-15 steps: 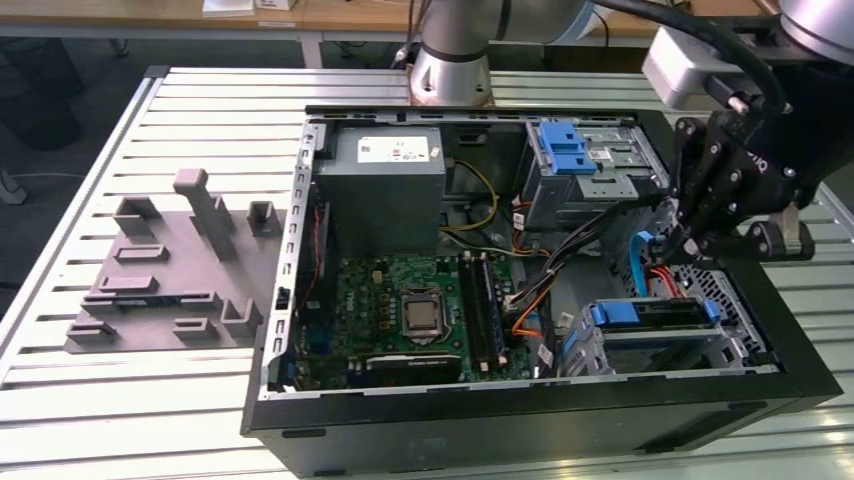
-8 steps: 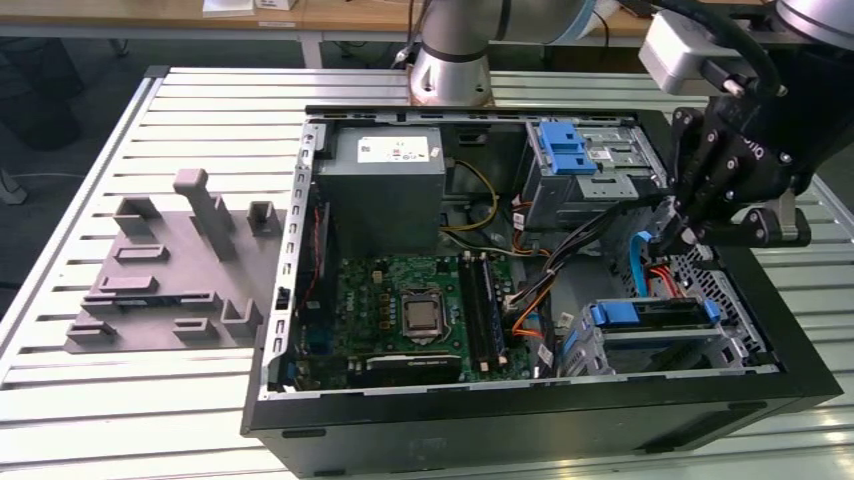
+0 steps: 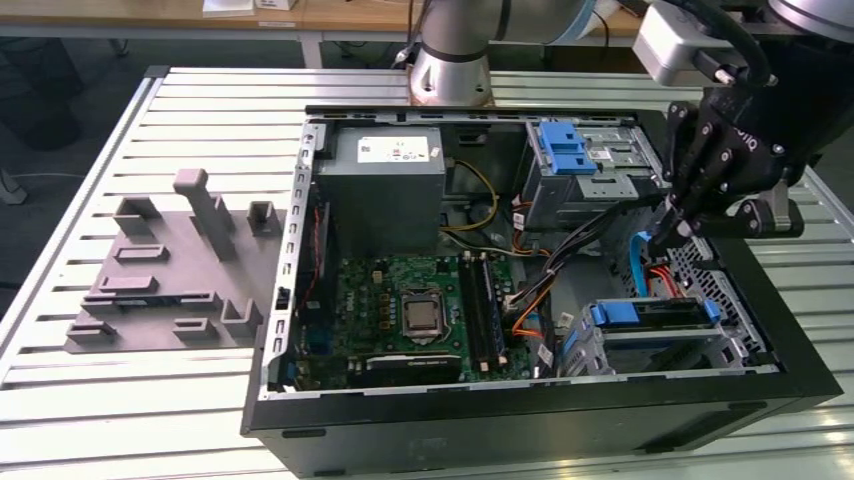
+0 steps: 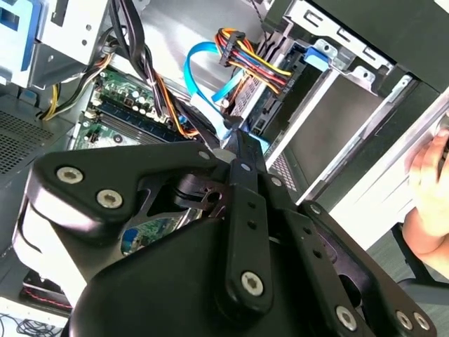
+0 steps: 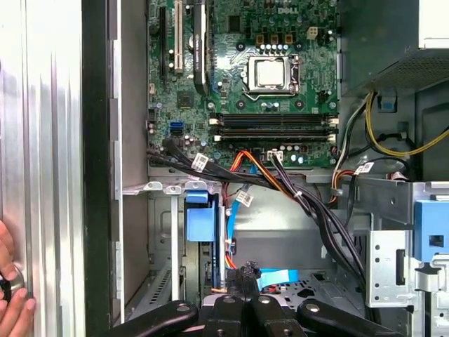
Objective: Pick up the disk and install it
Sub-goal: 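Insert the second disk wire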
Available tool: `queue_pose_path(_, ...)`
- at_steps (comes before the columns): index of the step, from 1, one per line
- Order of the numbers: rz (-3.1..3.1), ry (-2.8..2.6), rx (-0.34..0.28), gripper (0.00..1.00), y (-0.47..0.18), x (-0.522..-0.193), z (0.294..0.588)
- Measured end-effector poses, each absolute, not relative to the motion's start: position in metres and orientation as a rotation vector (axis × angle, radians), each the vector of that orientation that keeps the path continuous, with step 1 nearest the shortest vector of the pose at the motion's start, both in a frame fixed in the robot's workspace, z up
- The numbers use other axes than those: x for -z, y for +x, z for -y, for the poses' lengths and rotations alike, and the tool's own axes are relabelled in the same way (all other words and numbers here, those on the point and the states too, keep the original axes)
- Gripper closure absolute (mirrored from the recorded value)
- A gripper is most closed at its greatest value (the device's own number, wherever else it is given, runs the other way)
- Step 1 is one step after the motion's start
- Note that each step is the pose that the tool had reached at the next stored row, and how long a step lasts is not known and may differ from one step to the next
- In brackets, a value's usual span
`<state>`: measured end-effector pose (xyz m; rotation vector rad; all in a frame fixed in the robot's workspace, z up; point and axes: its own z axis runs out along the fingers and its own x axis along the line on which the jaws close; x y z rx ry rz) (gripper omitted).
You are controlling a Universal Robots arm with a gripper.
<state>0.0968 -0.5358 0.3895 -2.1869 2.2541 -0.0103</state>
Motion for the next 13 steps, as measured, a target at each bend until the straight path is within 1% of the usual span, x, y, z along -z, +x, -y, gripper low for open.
queue_pose_path(4,-2.254,-2.187,0.011,0.89,0.0968,-0.3889,0.5353)
queue_pose_path(5,-2.254,-2.187,0.011,0.82,0.0968,-0.3887,0.5353)
queue_pose_path(13,-2.252,-2.188,0.011,0.82,0.0966,-0.3866,0.5351)
